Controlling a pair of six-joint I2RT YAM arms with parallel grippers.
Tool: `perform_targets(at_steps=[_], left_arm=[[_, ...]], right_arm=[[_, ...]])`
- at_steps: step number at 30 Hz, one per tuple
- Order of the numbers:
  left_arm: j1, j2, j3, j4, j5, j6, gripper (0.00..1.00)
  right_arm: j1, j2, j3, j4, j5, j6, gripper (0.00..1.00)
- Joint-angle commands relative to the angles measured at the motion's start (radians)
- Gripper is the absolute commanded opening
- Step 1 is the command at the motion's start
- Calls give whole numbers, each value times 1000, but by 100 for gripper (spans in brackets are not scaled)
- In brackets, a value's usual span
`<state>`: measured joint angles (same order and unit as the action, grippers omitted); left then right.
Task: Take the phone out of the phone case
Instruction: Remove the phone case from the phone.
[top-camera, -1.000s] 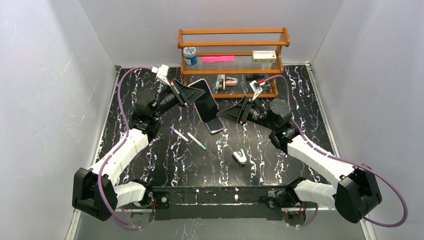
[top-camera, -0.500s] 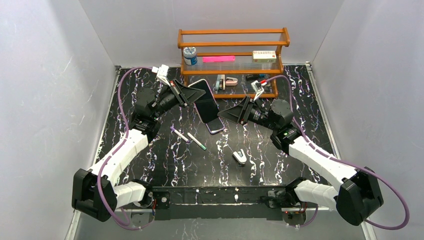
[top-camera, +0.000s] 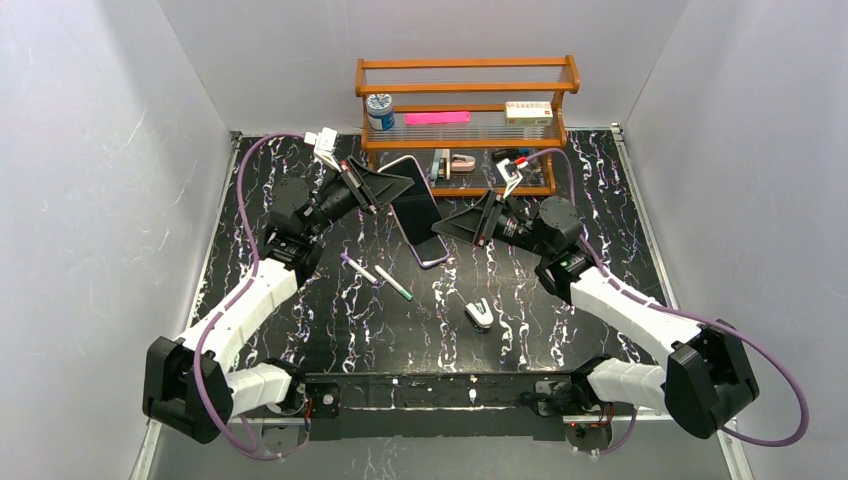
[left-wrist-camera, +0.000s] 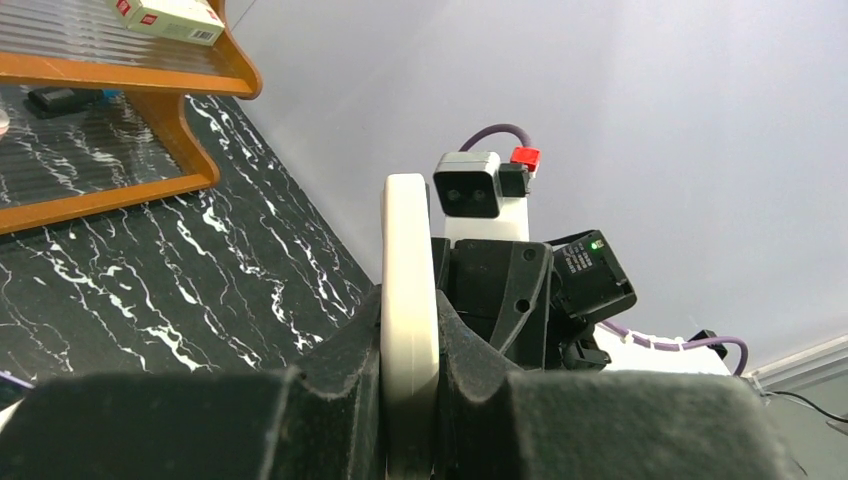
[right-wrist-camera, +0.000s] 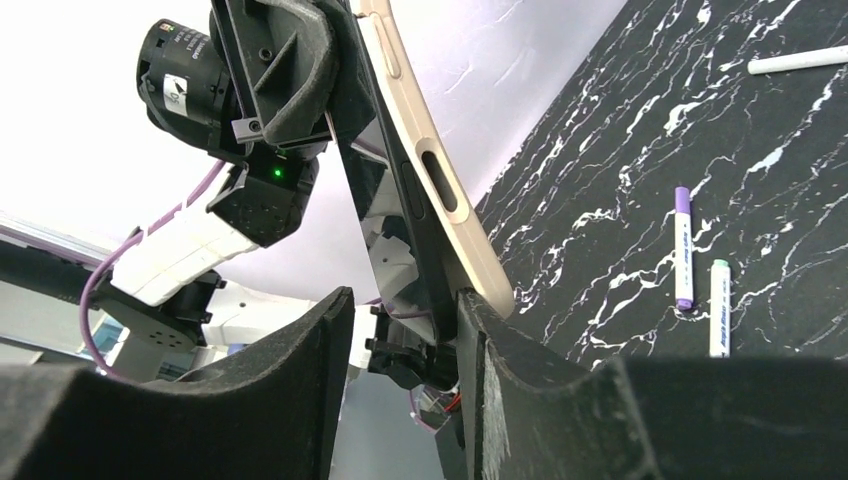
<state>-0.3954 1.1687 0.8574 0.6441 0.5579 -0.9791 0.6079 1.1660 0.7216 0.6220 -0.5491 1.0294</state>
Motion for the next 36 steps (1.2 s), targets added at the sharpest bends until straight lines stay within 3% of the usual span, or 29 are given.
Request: perform_targets(at_steps=[1,13,19,26,31,36], left_arm=[[-45,-21,6,96,1,-31,0],[-119,-17,-2,127,50,-4,0],[-123,-44,-11,71,70,77,1],[-123,-108,81,-225,-124,342,26],[-123,-156,55,-241,-233,354,51],[-123,-208,15,-268,-271,339,57]], right_arm=[[3,19,1,160,-31,49,48],[0,124,75,316,-63,79,44],[-15,150,83,406,-98,119,30],[-35,115,72,385,-117,118,2],[-43,89,74,372,-106,120,1],[-48,70,86,347,-43,126,1]])
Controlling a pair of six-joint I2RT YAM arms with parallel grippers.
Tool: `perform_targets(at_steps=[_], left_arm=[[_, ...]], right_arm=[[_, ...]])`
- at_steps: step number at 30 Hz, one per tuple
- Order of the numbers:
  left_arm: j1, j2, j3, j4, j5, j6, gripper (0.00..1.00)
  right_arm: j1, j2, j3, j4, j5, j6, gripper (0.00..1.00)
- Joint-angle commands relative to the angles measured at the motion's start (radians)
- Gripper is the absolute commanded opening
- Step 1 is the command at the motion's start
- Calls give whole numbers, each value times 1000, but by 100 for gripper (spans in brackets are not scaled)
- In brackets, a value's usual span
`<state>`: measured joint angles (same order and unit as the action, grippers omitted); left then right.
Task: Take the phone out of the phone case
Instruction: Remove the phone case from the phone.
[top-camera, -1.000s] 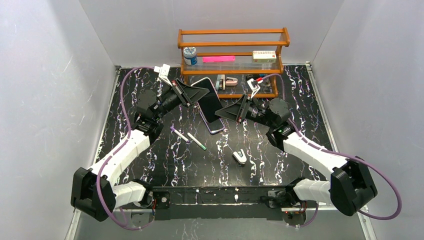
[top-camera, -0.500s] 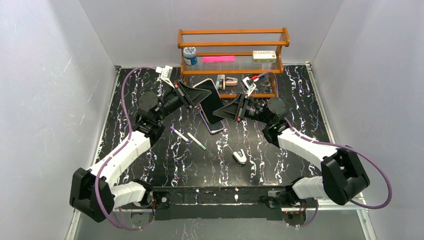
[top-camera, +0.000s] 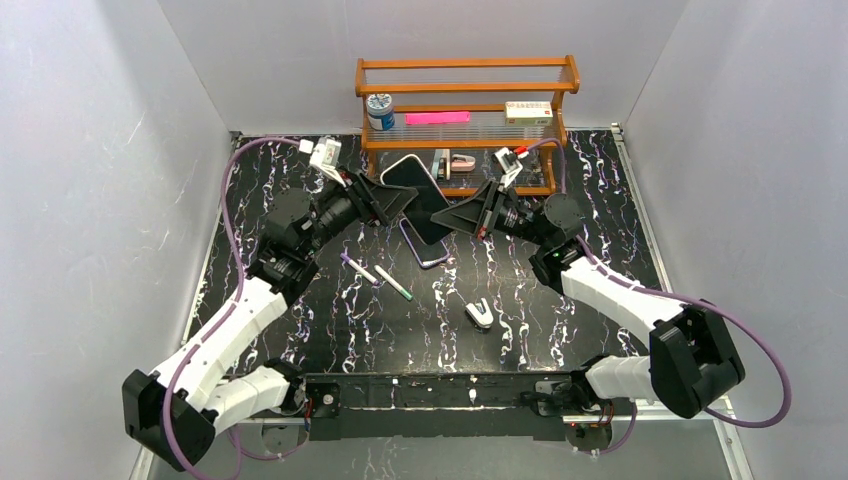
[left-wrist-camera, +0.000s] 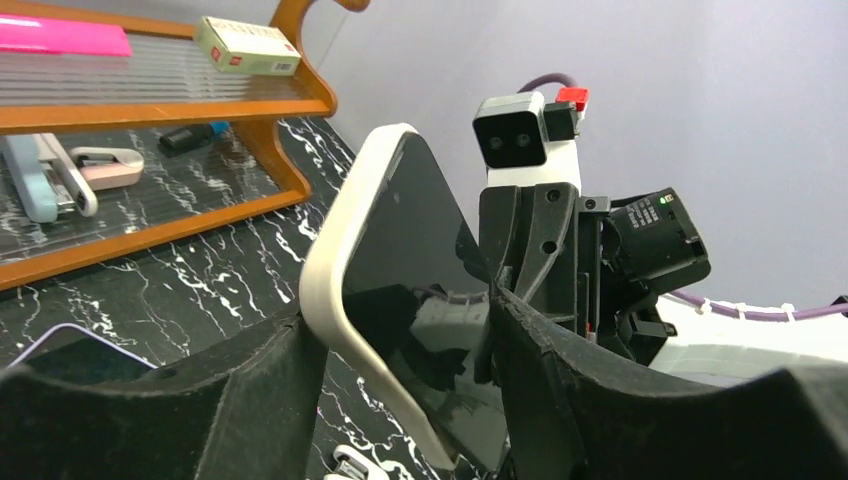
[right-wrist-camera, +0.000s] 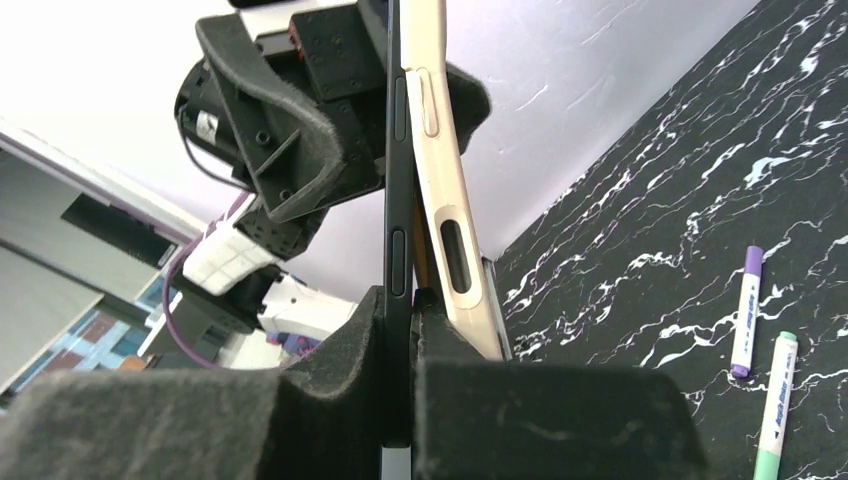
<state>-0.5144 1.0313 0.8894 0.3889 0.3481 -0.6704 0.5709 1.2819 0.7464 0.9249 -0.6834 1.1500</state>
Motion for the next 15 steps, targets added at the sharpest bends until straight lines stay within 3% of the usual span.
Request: perform_targets(at_steps=[1,6,15], left_arm=[[-4,-81,-26,-23,-66,32,57],[-4,-124,-71,-54,-69,10,59],[-12,-48,-191,145,-19,-248,54]], right_arm=[[-11,-50,65,32,108,5,1],[-12,-67,64,13,181,17,1],[-11,-93,35,35,332,95,1]])
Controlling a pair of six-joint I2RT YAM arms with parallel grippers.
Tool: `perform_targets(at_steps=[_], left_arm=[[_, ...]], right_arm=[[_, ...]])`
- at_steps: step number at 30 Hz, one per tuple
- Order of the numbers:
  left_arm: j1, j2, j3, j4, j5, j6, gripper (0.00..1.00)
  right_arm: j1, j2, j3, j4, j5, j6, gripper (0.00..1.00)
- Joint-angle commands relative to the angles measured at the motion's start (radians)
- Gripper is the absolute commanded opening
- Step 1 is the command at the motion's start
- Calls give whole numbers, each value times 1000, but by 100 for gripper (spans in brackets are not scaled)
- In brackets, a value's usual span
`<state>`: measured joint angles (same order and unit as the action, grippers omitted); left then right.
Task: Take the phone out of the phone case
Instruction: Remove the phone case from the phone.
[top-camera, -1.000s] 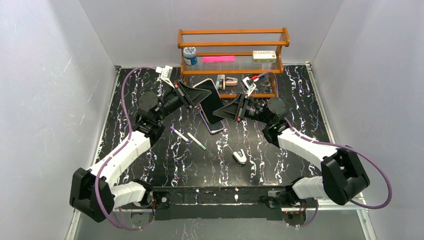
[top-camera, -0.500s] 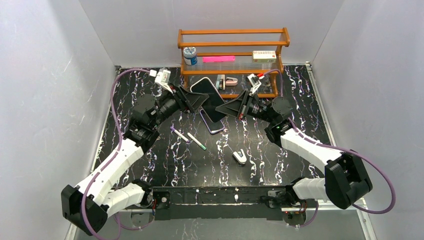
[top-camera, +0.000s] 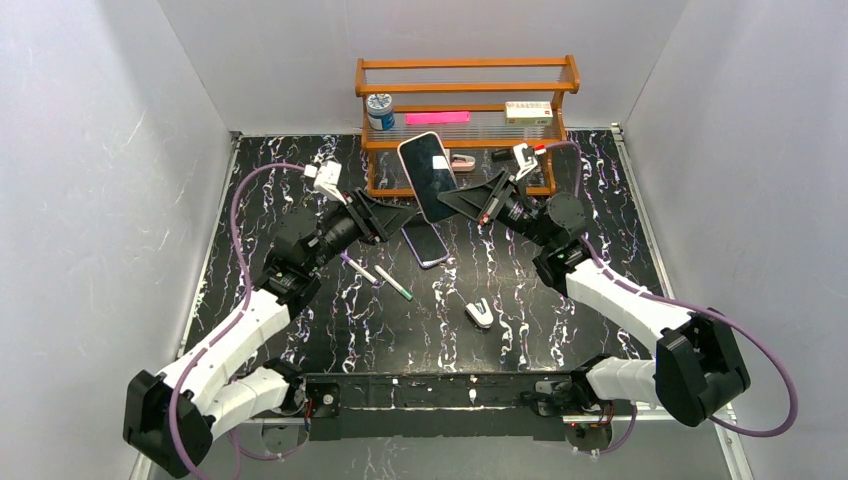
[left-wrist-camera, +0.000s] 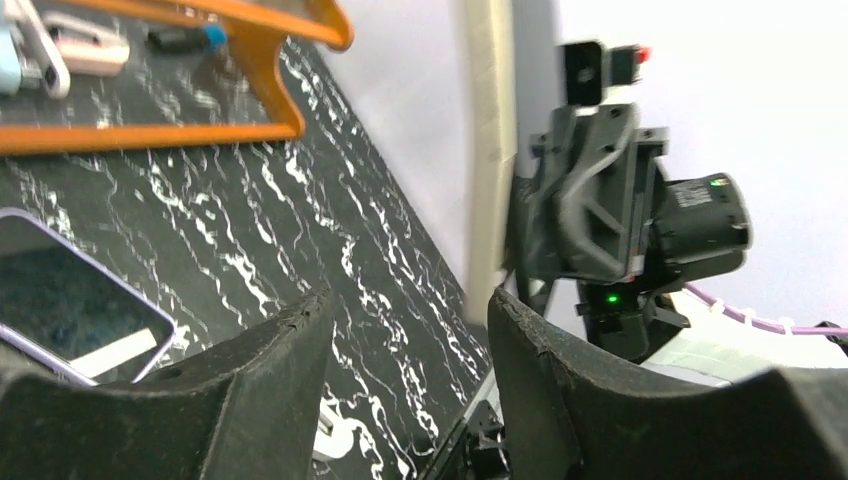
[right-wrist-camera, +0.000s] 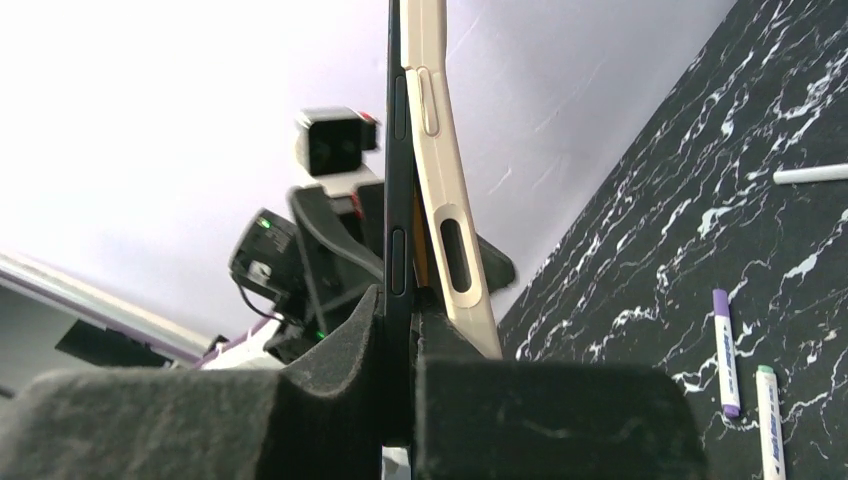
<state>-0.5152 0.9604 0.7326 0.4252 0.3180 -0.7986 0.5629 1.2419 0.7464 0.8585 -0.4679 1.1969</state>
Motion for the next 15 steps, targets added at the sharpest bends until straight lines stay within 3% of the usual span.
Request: perform_targets(at_steps=[1,15], left_arm=[[-14,30,-41,121,9,-132,54],[-64,114,-41,243,29,-195,52]], right_arm=[[-4,-53,33,106,128,56,1],[-3,-37,34,139,142,86,1]])
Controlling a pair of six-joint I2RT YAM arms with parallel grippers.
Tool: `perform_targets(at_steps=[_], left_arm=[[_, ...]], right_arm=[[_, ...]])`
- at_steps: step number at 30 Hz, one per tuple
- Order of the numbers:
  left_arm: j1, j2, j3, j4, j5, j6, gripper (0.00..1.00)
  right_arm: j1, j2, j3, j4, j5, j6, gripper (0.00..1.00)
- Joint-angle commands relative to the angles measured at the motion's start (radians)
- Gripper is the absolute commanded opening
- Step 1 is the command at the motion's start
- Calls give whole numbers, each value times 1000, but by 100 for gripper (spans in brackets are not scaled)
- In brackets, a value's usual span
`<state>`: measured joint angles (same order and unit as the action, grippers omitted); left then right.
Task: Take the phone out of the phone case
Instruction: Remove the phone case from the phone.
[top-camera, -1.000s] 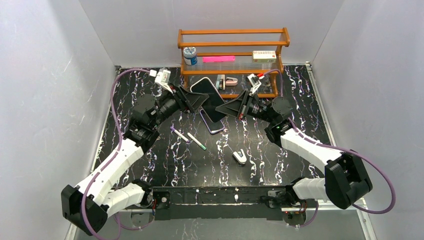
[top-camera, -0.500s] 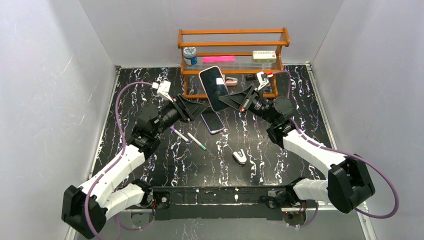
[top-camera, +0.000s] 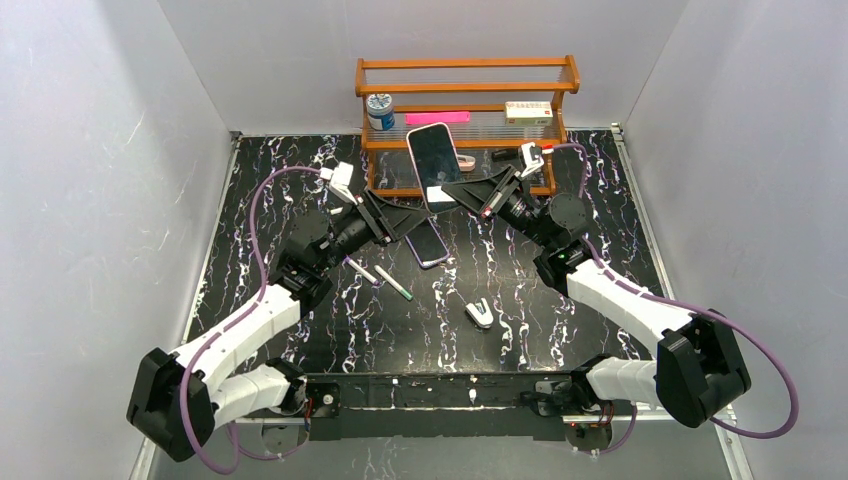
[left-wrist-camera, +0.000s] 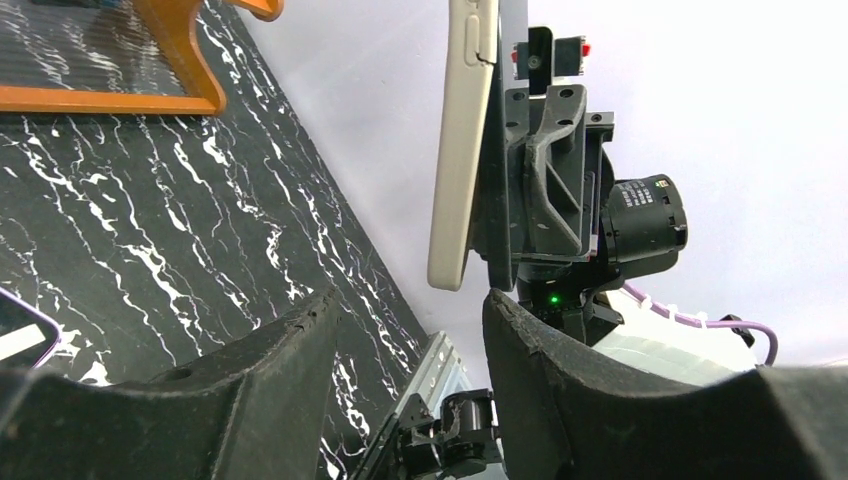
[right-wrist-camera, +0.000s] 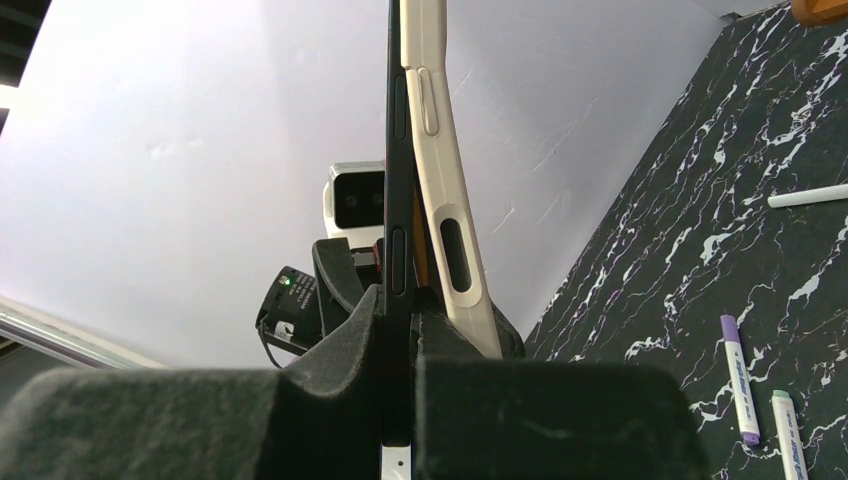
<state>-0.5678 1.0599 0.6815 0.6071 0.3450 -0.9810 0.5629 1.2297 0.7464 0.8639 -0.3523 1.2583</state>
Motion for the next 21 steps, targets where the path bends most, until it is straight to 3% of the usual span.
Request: perform_targets(at_steps=[1,21], left_arm=[[-14,23,12,68,-1,-15,51],[-40,152,93,224,-59,-136,44]], right_arm=[[-3,-24,36,137,22,25,1],[-2,-18,18,150,-51,35,1]])
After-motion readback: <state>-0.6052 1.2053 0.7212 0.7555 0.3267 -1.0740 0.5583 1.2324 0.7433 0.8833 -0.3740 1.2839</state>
